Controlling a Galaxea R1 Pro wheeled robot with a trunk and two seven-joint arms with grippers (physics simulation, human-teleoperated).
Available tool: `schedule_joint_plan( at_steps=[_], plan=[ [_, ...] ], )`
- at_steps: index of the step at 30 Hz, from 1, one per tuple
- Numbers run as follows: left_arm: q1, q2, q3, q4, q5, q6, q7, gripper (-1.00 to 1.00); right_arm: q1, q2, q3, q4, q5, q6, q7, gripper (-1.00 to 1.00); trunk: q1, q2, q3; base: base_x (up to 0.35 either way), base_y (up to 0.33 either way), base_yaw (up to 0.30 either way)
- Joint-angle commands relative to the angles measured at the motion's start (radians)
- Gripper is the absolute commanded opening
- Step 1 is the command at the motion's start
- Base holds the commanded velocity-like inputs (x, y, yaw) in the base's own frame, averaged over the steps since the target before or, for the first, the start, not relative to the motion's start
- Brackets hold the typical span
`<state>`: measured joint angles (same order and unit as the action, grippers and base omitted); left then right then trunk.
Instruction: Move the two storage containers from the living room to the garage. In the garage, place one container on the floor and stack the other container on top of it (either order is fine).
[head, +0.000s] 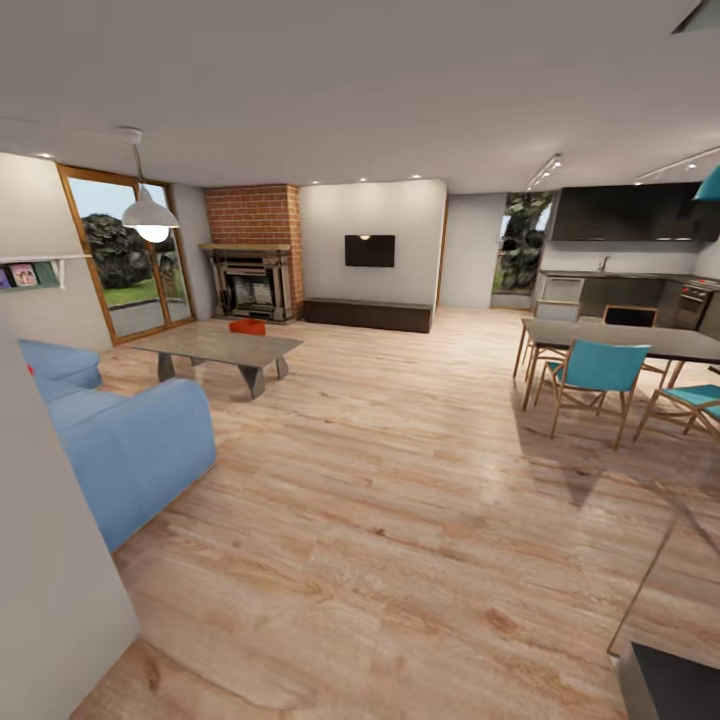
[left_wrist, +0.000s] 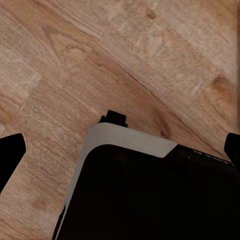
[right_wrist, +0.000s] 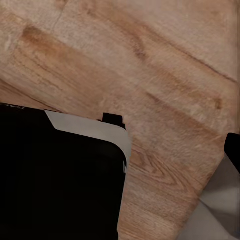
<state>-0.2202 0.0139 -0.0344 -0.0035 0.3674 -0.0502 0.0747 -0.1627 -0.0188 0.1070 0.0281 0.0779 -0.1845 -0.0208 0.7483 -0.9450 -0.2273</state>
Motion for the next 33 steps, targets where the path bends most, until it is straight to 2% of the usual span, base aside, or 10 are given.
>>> schedule_joint_plan(
  at_steps=[1, 33],
  plan=[
    [-0.001, 0.0, -0.004, 0.0, 0.005, -0.002, 0.002, 1.0, -0.001, 0.0, 0.003, 0.003, 0.008, -0.005, -0.002, 1.0, 0.001, -0.001, -0.001, 0.324, 0.0, 0.0],
    [-0.001, 0.0, -0.004, 0.0, 0.006, -0.001, 0.002, 1.0, -0.001, 0.0, 0.003, 0.003, 0.01, -0.004, -0.002, 1.0, 0.001, -0.001, -0.001, 0.324, 0.0, 0.0]
  ],
)
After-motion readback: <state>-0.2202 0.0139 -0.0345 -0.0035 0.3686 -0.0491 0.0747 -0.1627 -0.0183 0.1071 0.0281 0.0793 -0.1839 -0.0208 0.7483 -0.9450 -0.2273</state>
